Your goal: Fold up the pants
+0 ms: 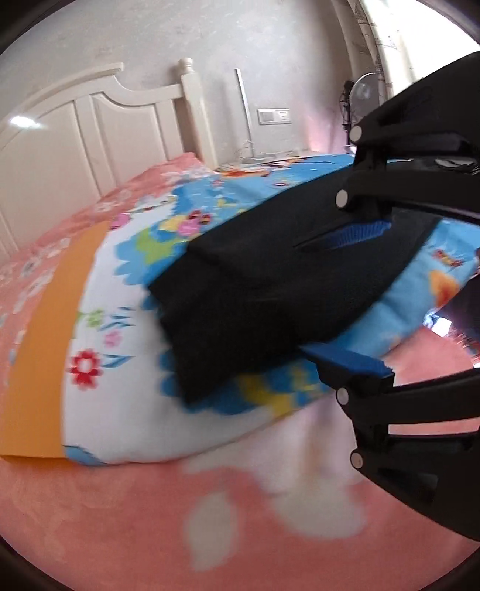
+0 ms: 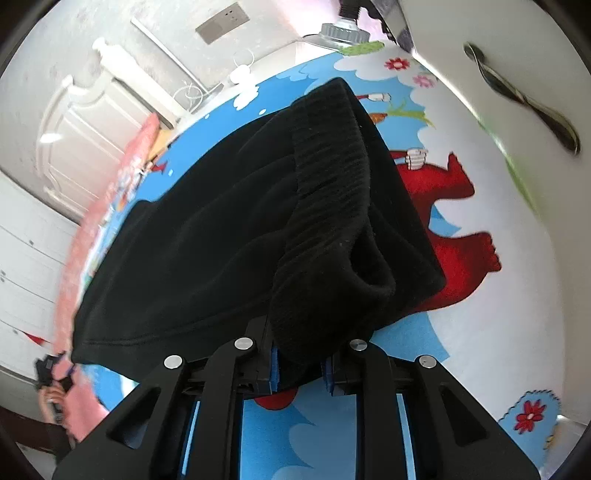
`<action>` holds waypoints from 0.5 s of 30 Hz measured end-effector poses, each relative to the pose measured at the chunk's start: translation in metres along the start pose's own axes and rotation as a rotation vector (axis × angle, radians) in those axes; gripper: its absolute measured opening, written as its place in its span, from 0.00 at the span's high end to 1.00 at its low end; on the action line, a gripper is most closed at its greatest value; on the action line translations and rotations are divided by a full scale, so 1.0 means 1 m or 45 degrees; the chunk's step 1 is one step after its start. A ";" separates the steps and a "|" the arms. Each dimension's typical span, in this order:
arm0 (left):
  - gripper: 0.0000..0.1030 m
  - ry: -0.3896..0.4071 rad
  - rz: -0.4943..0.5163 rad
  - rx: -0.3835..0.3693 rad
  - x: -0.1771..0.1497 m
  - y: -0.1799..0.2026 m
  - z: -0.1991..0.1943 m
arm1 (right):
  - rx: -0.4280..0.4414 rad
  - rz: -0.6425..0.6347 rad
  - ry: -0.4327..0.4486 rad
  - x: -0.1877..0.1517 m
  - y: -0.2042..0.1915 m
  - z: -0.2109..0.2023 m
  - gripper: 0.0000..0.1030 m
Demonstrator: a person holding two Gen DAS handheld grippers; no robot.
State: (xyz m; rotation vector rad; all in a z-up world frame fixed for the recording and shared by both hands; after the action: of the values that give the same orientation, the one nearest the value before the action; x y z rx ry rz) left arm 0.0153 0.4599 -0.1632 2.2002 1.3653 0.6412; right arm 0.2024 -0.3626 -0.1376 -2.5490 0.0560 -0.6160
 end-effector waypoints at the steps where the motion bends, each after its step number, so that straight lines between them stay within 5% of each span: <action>1: 0.53 -0.018 -0.010 -0.033 -0.008 0.002 0.001 | -0.047 -0.049 -0.001 -0.001 -0.004 0.001 0.80; 6: 0.70 -0.102 0.023 -0.092 -0.044 0.020 0.024 | -0.228 -0.201 -0.007 -0.003 -0.017 0.003 0.79; 8: 0.94 -0.123 0.047 -0.020 -0.051 0.023 0.039 | -0.257 -0.227 -0.009 -0.004 -0.016 0.003 0.78; 12: 0.94 -0.104 0.076 0.078 -0.057 0.017 0.039 | -0.273 -0.247 -0.007 -0.008 -0.012 0.001 0.78; 14: 0.83 -0.063 0.118 0.185 -0.059 0.020 0.028 | -0.308 -0.276 -0.015 -0.008 -0.016 0.002 0.78; 15: 0.69 -0.039 0.120 0.219 -0.057 0.020 0.022 | -0.337 -0.301 -0.025 -0.008 -0.019 0.003 0.77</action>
State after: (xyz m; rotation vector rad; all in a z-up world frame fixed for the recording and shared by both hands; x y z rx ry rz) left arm 0.0195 0.3968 -0.1766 2.4122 1.3520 0.5384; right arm 0.1951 -0.3434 -0.1341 -2.8427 -0.1856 -0.7141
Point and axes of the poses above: each gripper's, at about its wrist camera, not at the fingertips, and z roughly the way its jaws point, y to its right, x to its top, the point moved 4 cm from there along z, roughly the way its jaws point, and after that the axes turned 10 degrees about x, right-handed, at the moved point
